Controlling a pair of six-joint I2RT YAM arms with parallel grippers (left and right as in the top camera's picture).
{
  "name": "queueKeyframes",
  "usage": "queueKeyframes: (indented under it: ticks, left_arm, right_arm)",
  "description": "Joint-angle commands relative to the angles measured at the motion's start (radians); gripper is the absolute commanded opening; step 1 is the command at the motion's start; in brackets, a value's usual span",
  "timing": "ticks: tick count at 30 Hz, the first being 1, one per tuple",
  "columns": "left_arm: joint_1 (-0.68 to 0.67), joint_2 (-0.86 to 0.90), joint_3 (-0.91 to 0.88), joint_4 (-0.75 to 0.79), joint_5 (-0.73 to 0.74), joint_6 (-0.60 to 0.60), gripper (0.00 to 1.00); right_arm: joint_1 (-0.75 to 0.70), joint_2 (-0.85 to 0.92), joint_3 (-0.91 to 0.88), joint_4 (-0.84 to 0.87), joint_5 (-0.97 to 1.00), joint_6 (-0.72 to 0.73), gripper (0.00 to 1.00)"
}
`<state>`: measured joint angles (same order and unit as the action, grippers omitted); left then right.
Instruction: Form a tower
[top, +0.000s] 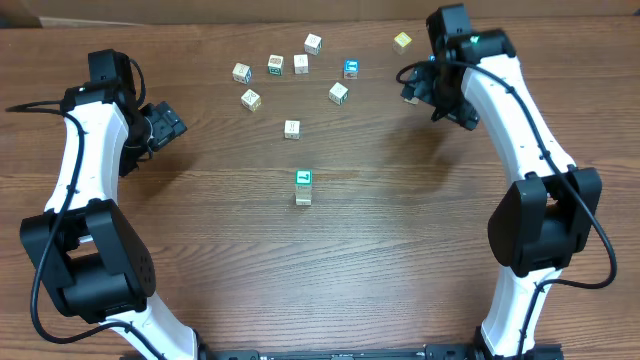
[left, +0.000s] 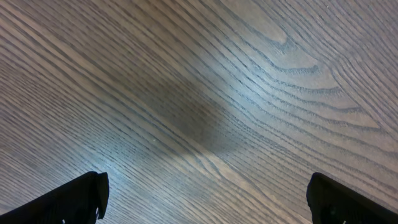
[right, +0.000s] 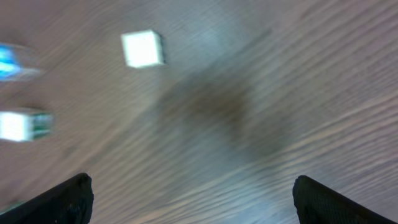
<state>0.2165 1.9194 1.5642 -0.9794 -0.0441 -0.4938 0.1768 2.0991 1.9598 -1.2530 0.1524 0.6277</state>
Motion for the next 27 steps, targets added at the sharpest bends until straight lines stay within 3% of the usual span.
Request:
queueKeyframes:
  ticks: [1,5,9,17,19,27]
  left_arm:
    - [-0.003,0.005,0.008,0.000,0.000,0.011,1.00]
    - [-0.003,0.005,0.008,0.000,0.000,0.011,1.00]
    - [-0.003,0.005,0.008,0.000,0.000,0.011,1.00]
    - [-0.003,0.005,0.008,0.000,0.000,0.011,1.00]
    - [-0.003,0.005,0.008,0.000,0.000,0.011,1.00]
    - [-0.003,0.005,0.008,0.000,0.000,0.011,1.00]
  right_arm:
    - [-0.002,-0.012,0.285,-0.122,-0.103,-0.099,1.00]
    - [0.016,-0.012,0.536,-0.228,-0.200,-0.169,1.00]
    - [0.071,-0.012,0.645,-0.315,-0.204,-0.184,1.00]
    - [0.151,-0.012,0.644,-0.401,-0.377,-0.184,0.97]
    - [0.172,-0.012,0.636,-0.422,-0.380,-0.179,0.93]
    - [0.290,-0.012,0.505,-0.429,-0.273,-0.081,0.93]
